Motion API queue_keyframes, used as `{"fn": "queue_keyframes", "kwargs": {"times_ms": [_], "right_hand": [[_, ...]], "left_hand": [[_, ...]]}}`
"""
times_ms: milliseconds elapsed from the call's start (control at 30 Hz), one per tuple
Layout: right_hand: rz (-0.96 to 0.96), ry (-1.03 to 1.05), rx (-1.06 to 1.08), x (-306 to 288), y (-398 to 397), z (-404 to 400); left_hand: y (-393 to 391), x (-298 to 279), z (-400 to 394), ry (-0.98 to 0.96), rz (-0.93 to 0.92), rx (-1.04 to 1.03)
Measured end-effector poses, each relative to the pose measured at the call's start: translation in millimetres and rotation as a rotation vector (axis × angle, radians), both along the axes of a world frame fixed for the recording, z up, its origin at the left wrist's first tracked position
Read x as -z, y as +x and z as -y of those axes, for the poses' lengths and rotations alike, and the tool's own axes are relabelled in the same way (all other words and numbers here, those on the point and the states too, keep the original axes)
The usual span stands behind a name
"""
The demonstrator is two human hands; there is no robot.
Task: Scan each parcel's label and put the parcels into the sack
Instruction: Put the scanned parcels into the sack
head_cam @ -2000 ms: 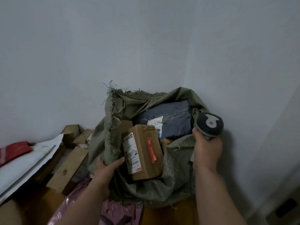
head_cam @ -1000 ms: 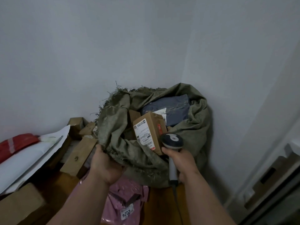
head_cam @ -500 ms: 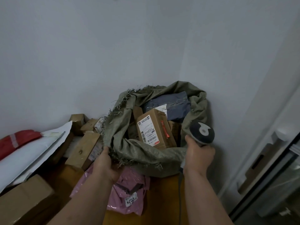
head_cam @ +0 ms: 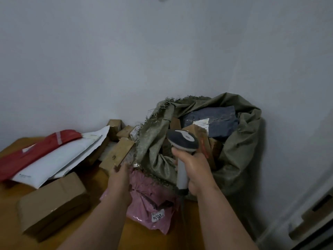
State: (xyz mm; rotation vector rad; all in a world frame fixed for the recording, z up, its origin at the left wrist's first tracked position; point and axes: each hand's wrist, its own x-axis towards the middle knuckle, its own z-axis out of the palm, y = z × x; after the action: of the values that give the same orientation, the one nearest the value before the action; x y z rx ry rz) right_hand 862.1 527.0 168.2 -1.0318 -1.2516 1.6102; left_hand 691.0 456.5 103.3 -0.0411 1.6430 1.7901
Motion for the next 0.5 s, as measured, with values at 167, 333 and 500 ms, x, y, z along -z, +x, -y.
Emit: {"fn": "queue_keyframes", "kwargs": {"times_ms": [167, 333, 500], "right_hand": [[0.097, 0.015, -0.243, 12, -40, 13], [0.169, -0.013, -0.417, 26, -85, 39], [0.234, -0.08, -0.463, 50, -137, 60]], "left_hand": [[-20, 19, 30, -0.049, -0.044, -0.072], [-60, 29, 69, -0.081, -0.067, -0.142], [-112, 43, 108, -0.194, -0.097, -0.2]]}}
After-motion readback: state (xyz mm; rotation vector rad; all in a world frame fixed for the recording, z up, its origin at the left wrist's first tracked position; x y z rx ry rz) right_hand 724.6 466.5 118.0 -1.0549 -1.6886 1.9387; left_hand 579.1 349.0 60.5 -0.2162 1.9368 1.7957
